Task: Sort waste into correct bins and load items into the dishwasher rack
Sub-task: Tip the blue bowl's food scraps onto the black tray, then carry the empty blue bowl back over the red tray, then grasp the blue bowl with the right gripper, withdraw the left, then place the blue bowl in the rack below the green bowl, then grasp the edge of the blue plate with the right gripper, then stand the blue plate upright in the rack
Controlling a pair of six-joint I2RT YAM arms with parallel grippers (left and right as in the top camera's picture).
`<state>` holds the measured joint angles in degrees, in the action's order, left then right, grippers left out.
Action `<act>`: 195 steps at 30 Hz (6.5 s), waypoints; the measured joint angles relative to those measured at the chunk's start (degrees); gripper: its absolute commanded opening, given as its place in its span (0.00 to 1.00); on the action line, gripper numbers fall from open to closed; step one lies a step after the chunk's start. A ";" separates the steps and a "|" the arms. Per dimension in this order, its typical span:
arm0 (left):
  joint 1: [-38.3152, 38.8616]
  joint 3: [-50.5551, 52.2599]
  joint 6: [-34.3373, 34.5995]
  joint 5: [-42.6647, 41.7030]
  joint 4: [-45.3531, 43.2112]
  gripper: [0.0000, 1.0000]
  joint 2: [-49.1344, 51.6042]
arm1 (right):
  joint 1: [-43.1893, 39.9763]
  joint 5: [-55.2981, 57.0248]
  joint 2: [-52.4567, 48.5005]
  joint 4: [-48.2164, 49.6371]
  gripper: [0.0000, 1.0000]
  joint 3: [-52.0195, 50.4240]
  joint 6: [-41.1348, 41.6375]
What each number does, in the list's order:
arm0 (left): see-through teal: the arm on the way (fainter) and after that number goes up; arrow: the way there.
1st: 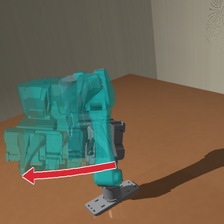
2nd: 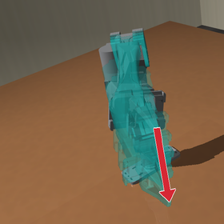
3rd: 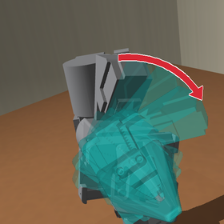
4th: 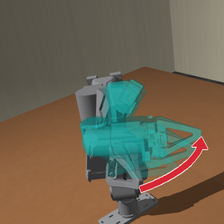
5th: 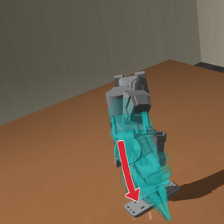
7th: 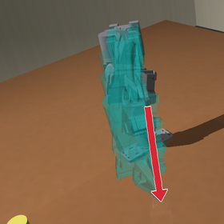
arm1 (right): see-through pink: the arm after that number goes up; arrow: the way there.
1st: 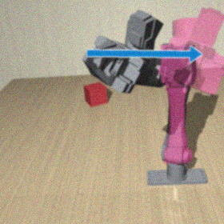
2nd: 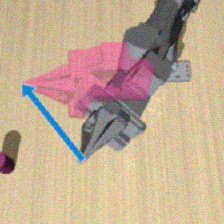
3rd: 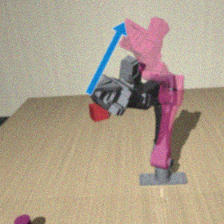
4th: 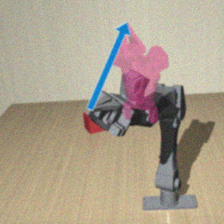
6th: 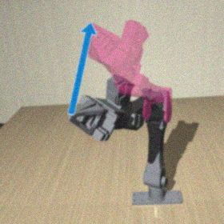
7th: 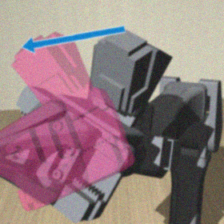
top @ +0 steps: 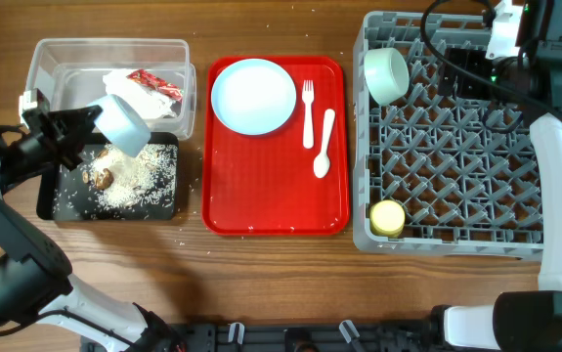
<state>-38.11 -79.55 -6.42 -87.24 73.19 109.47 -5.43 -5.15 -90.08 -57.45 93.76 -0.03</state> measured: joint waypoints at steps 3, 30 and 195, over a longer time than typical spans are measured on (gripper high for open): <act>0.00 0.00 1.62 -0.87 0.33 0.04 0.00 | 0.00 0.00 0.00 0.00 1.00 0.00 0.00; 66.60 -1.44 25.49 74.66 -20.02 0.15 -3.39 | 0.68 -11.32 -0.09 1.27 0.99 0.00 6.97; 32.04 -10.58 28.17 67.82 -15.06 1.00 -7.80 | 31.34 -5.31 -50.53 5.70 0.04 24.20 36.89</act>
<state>-6.07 -90.13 21.76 -19.42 58.13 101.67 25.91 -10.46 -140.62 -51.75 117.95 36.86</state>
